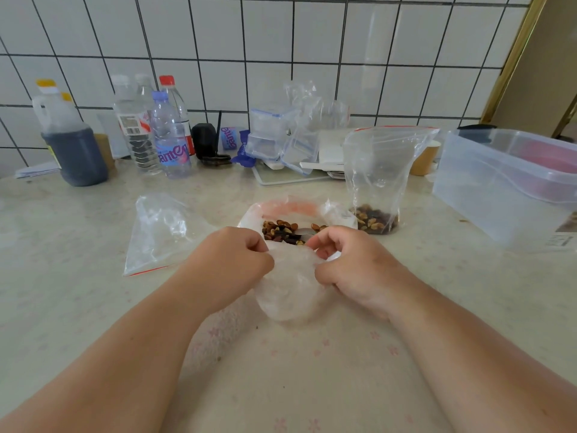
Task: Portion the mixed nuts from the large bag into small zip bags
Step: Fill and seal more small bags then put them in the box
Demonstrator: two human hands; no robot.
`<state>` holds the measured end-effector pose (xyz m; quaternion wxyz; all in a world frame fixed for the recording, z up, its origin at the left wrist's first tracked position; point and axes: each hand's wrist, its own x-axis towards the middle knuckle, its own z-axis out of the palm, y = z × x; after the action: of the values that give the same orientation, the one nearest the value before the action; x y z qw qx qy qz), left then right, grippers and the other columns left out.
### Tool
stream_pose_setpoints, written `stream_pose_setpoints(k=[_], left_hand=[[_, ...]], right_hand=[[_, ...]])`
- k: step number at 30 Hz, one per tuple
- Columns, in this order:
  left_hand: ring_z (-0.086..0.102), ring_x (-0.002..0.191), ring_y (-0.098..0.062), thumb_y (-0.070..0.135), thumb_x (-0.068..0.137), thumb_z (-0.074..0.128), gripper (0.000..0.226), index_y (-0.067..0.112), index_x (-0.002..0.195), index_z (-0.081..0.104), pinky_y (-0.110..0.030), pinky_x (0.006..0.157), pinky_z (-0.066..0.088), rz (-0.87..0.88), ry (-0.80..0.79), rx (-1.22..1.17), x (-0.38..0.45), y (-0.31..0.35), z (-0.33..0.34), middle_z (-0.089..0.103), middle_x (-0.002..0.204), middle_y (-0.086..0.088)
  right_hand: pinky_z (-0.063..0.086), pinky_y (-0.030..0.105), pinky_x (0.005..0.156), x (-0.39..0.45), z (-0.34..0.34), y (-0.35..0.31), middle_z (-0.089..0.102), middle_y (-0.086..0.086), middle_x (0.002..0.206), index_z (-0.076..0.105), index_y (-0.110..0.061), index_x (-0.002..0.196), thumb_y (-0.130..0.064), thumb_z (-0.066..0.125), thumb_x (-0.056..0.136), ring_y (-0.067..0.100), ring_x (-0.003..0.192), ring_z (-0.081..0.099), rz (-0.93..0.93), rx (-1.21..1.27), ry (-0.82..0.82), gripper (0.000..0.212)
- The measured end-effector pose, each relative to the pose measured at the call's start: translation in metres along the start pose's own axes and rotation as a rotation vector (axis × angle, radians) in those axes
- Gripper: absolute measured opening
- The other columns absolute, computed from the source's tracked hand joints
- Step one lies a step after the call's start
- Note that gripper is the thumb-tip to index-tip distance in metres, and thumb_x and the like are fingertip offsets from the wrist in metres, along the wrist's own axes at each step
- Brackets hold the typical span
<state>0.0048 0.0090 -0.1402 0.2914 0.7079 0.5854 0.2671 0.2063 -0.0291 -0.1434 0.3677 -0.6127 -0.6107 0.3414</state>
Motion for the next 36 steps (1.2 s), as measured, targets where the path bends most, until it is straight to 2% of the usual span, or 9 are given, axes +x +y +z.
stream_pose_setpoints(k=[3,7,11,15,19,23,26,32,36], left_hand=[[0.055,0.044,-0.007,0.042,0.073,0.072,0.017,0.026,0.076,0.068,-0.022,0.046,0.04,0.019,-0.106,-0.069,-0.003,0.002,-0.005,0.066,0.057,0.008],[0.054,0.041,-0.005,0.045,0.09,0.07,0.034,0.017,0.071,0.065,-0.019,0.046,0.042,0.044,-0.07,0.017,-0.003,0.001,-0.005,0.063,0.05,0.009],[0.05,0.038,-0.006,0.038,0.092,0.064,0.039,0.02,0.057,0.061,-0.018,0.046,0.043,-0.025,-0.062,0.009,0.0,-0.003,-0.009,0.06,0.046,0.009],[0.043,0.035,-0.007,0.037,0.092,0.062,0.043,0.02,0.054,0.051,-0.013,0.037,0.035,-0.031,-0.092,0.023,0.002,-0.006,-0.01,0.051,0.042,0.009],[0.037,0.037,-0.011,0.034,0.092,0.058,0.046,0.02,0.053,0.04,-0.018,0.039,0.032,-0.032,-0.131,0.024,0.004,-0.008,-0.01,0.043,0.041,0.008],[0.036,0.04,-0.013,0.031,0.091,0.057,0.044,0.021,0.052,0.04,-0.023,0.047,0.033,-0.035,-0.17,0.013,0.007,-0.01,-0.01,0.039,0.044,0.01],[0.036,0.042,-0.014,0.028,0.09,0.058,0.047,0.022,0.049,0.037,-0.025,0.05,0.033,-0.042,-0.18,-0.017,0.008,-0.01,-0.011,0.038,0.045,0.009],[0.038,0.038,-0.015,0.027,0.088,0.061,0.049,0.021,0.043,0.043,-0.018,0.043,0.032,-0.076,-0.236,-0.048,0.007,-0.008,-0.014,0.045,0.044,0.001],[0.04,0.038,-0.015,0.032,0.092,0.062,0.052,0.023,0.044,0.044,-0.018,0.044,0.034,-0.063,-0.276,-0.046,0.007,-0.007,-0.013,0.046,0.044,0.003]], right_hand=[[0.046,0.026,0.056,0.0,0.0,0.0,0.071,-0.005,0.081,0.069,-0.031,0.088,-0.016,0.067,0.065,0.003,0.055,0.062,0.008,-0.001,-0.009,0.028],[0.045,0.02,0.052,-0.002,-0.002,-0.001,0.071,-0.008,0.079,0.071,-0.029,0.086,-0.022,0.079,0.071,0.004,0.051,0.059,-0.009,0.058,0.03,0.018],[0.037,0.008,0.048,0.0,-0.014,-0.003,0.064,-0.021,0.064,0.072,-0.032,0.079,-0.036,0.074,0.079,-0.004,0.05,0.054,-0.103,0.033,0.284,0.004],[0.038,0.015,0.056,0.005,-0.03,0.001,0.066,-0.019,0.076,0.069,-0.031,0.075,-0.032,0.068,0.084,-0.006,0.068,0.058,-0.098,-0.124,0.514,0.009],[0.045,0.027,0.067,0.014,-0.032,0.012,0.063,-0.005,0.099,0.069,-0.032,0.081,-0.037,0.065,0.084,0.01,0.086,0.06,-0.035,-0.366,0.441,0.007],[0.046,0.034,0.078,0.013,-0.027,0.016,0.061,-0.009,0.104,0.06,-0.035,0.111,-0.057,0.062,0.084,0.017,0.097,0.06,0.07,-0.52,0.286,0.035],[0.045,0.034,0.076,0.011,-0.026,0.014,0.064,-0.01,0.096,0.049,-0.037,0.123,-0.052,0.067,0.085,0.015,0.091,0.061,0.067,-0.593,0.236,0.045],[0.039,0.024,0.06,0.018,-0.035,-0.01,0.061,-0.012,0.083,0.066,-0.036,0.091,-0.031,0.065,0.089,0.011,0.077,0.059,0.03,-0.577,0.239,0.006],[0.044,0.022,0.061,0.029,-0.041,-0.026,0.071,0.002,0.078,0.076,-0.022,0.084,-0.028,0.065,0.087,0.015,0.074,0.064,0.026,-0.514,0.267,0.012]])
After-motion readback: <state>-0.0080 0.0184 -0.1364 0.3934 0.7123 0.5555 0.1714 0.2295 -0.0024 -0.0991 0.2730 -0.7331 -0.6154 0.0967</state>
